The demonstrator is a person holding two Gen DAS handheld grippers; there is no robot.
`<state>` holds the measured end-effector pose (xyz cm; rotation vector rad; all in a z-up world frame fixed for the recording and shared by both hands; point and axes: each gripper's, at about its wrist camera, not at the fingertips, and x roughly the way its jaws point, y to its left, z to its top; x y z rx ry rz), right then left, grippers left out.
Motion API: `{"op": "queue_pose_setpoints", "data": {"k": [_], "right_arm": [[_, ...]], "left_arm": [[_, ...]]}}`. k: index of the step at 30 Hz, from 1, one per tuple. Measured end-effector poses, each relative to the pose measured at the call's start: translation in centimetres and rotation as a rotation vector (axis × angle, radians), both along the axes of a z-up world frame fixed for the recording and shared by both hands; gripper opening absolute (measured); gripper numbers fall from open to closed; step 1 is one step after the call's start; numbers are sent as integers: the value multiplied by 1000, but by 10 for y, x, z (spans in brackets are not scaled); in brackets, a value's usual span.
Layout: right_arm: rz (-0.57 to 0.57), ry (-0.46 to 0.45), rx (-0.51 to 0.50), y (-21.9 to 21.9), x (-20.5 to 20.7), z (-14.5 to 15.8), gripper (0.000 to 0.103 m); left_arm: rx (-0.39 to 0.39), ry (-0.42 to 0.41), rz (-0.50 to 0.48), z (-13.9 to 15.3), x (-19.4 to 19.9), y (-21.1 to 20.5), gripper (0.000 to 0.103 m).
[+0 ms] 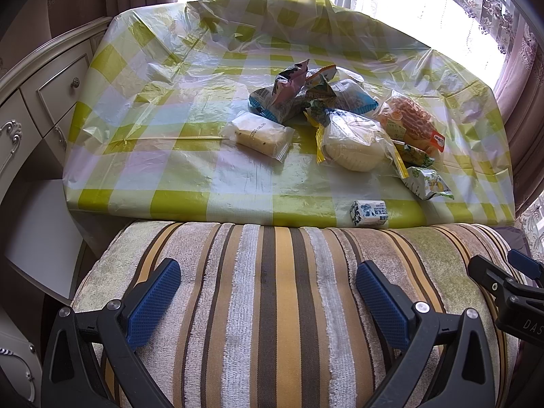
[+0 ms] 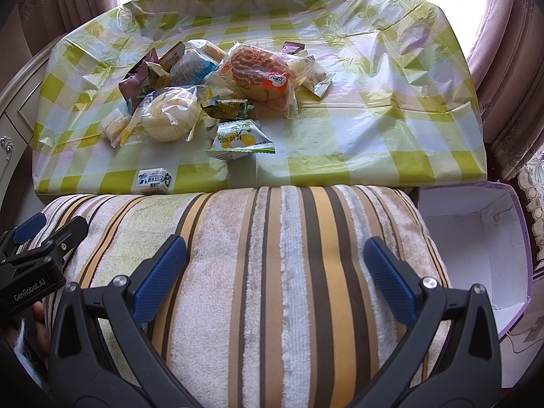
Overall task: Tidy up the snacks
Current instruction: 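Grasp the green lemon-print snack packet with the right tool while the left tool grasps the small white milk bar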
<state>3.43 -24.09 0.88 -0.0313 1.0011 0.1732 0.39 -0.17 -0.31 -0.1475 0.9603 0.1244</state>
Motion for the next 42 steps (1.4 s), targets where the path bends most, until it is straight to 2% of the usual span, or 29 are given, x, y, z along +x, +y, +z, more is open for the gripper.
{"op": "queue_pose_setpoints", "data": {"k": [8, 13, 14, 16, 19, 23, 28, 33, 36, 37, 39, 41, 42], "right_arm": [[5, -4, -22, 3, 0, -1, 103], [21, 39, 18, -2, 11, 1, 103], [31, 49, 16, -1, 16, 1, 103], [55, 58, 1, 2, 26, 1, 103], [97, 64, -20, 7, 42, -1, 103], [139, 67, 13, 8, 62, -1, 103], [180, 69, 13, 17, 84, -6, 103], [187, 79, 23, 23, 101, -14, 100], [207, 87, 30, 28, 108, -18, 95], [213, 88, 28, 31, 110, -19, 93], [215, 101, 19, 35, 115, -23, 85], [217, 129, 32, 36, 122, -29, 68], [212, 143, 40, 35, 125, -31, 65]], "left_arm": [[-16, -4, 2, 4, 4, 2, 103], [-50, -10, -40, 7, 14, 0, 102], [-63, -12, -62, 8, 18, -3, 100], [-83, -8, -107, 8, 27, -9, 90], [-132, 35, -181, 3, 45, -20, 76], [-170, 95, -263, -6, 66, -36, 73], [-148, 153, -284, -15, 88, -52, 49], [-137, 166, -291, -21, 95, -56, 48], [-111, 166, -305, -21, 95, -61, 46], [-100, 165, -307, -22, 95, -63, 41], [-75, 161, -305, -22, 96, -66, 32], [-80, 157, -305, -23, 96, -66, 30], [-90, 156, -306, -23, 96, -65, 28]]}}
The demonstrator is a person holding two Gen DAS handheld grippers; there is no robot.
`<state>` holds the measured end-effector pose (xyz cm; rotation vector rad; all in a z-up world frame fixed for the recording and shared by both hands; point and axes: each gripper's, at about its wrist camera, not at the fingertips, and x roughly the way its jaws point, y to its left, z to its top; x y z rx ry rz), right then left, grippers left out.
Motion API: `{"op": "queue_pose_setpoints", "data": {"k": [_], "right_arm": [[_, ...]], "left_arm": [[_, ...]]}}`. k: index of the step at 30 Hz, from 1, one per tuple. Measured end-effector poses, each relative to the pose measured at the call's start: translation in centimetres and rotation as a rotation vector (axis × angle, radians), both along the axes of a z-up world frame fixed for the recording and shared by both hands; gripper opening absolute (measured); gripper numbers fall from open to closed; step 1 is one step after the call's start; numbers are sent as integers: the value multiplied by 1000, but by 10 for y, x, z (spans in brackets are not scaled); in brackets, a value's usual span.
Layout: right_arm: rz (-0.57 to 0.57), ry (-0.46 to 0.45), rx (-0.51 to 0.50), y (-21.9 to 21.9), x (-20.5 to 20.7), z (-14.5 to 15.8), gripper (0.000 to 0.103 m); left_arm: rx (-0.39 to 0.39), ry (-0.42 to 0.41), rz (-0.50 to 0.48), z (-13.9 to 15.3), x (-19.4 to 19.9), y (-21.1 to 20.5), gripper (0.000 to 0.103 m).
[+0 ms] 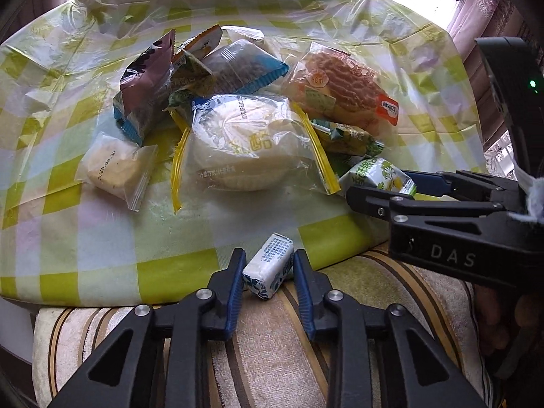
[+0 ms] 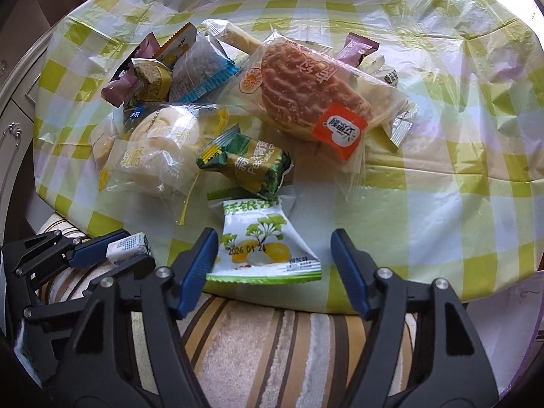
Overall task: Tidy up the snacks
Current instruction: 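Grasp the green lemon-print snack packet with the right tool while the left tool grasps the small white milk bar, then carry both snacks over the white box and open both tools to drop them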
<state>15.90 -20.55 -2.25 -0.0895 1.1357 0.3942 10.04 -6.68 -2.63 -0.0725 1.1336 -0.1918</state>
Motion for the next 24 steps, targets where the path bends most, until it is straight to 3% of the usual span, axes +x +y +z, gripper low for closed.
{"op": "queue_pose_setpoints", "data": {"k": [2, 14, 24], "right_arm": [[-10, 7, 13, -2, 4, -1, 61], [-16, -7, 74, -26, -13, 13, 59], [-129, -13, 161, -95, -43, 30, 59]], "left_arm": [[-15, 6, 8, -1, 0, 3, 15], [-53, -55, -15, 20, -12, 3, 15], [-98, -99, -151, 43, -14, -59, 15]]}}
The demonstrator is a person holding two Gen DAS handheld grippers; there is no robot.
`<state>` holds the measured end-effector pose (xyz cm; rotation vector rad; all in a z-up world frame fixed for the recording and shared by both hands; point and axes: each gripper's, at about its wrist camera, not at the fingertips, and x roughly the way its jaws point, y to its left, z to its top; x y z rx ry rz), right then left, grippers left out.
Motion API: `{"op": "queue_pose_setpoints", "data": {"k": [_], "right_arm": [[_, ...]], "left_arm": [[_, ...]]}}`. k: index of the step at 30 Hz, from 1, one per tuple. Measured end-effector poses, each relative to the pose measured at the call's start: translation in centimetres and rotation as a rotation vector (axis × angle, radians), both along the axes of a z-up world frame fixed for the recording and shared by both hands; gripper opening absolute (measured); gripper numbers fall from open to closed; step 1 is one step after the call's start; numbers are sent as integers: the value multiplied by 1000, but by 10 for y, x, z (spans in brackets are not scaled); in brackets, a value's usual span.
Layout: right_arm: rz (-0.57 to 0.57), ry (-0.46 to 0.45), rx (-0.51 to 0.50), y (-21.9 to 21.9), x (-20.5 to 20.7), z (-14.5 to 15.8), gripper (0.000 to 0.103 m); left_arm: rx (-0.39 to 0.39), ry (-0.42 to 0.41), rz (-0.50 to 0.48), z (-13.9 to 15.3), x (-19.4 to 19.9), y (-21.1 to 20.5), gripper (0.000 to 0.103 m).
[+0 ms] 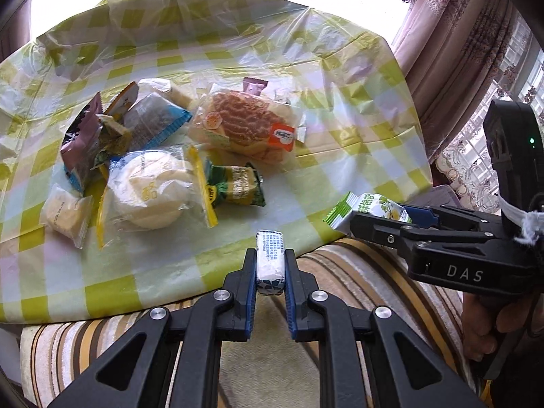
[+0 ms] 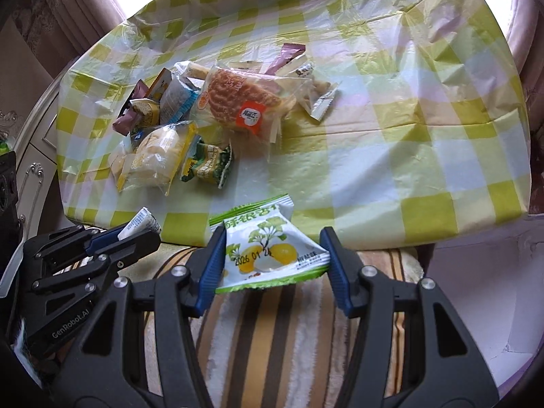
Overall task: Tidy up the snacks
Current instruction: 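Carry both snacks over the white box and open both tools to drop them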
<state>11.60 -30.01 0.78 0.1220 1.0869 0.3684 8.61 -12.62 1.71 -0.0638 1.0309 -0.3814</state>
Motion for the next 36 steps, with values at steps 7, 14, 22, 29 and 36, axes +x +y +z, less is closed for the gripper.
{"op": "queue_pose_setpoints", "data": {"k": [7, 14, 22, 29, 36], "right_arm": [[-152, 3, -17, -81, -18, 1, 59], [-318, 31, -46, -155, -31, -14, 59], [-441, 43, -73, -199, -39, -26, 60], [-491, 46, -128, -204, -37, -27, 80], [-494, -42, -237, -184, -37, -11, 94]], "left_arm": [[-53, -1, -154, 9, 11, -68, 15], [-103, 42, -316, 5, 20, -141, 15], [-140, 91, -413, -2, 23, -192, 17], [-182, 91, -401, 1, 22, -190, 68], [-128, -3, -288, 14, 23, -165, 72]]}}
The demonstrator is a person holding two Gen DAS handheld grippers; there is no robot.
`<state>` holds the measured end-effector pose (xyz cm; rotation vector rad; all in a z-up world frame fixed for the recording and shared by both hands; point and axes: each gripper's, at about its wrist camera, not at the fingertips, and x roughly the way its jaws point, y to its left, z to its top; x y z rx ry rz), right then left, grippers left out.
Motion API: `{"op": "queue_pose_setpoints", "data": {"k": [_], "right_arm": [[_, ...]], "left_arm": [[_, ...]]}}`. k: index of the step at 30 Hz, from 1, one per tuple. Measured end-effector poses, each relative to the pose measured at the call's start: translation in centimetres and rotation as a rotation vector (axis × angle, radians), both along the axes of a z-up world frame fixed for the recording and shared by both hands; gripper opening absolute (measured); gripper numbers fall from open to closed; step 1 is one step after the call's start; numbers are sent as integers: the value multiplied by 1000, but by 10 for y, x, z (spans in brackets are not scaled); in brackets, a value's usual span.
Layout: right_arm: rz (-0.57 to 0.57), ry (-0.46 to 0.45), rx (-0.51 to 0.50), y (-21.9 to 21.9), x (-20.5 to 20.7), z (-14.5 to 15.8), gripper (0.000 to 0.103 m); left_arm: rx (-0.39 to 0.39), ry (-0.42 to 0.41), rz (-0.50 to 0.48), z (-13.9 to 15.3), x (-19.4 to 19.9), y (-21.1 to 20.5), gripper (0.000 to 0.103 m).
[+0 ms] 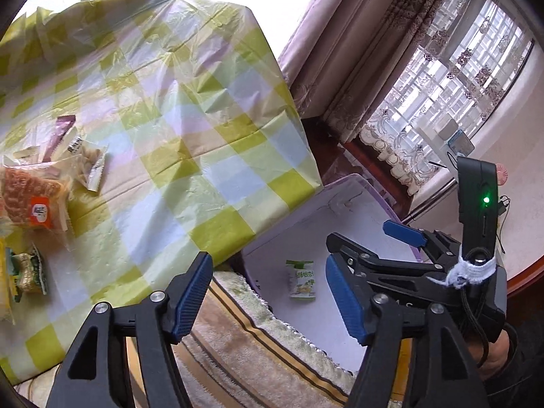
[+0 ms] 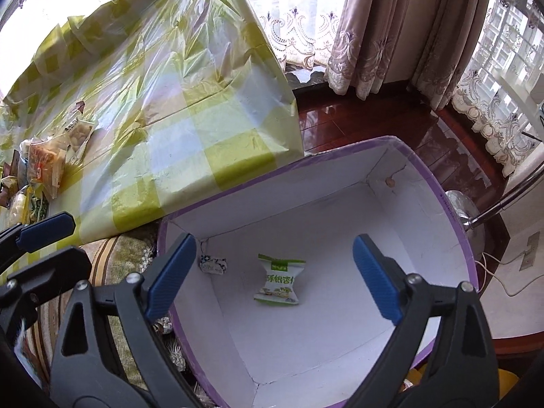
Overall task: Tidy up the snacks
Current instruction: 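Carry both snacks over the white box and open both tools to drop them, then return to the pile and grasp the white bun bag with the left tool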
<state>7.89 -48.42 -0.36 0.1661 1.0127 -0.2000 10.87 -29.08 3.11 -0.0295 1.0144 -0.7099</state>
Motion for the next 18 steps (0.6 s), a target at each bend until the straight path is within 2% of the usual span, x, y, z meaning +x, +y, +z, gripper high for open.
{"op": "queue_pose_setpoints", "data": {"k": [4, 9, 12, 14, 18], "right_arm": [[17, -72, -18, 14, 0, 11, 95], [57, -88, -7, 38, 3, 17, 95], [97, -104, 35, 58, 4, 21, 95], [145, -119, 19, 76, 5, 24, 95], [269, -140, 12, 115, 8, 27, 94]], "left_arm": [[22, -88, 91, 14, -2, 22, 82], [105, -215, 251, 28, -7, 58, 85], [105, -240, 345, 30, -8, 89, 85], [91, -250, 435, 34, -10, 115, 85], [144, -259, 591, 33, -11, 163, 84]]}}
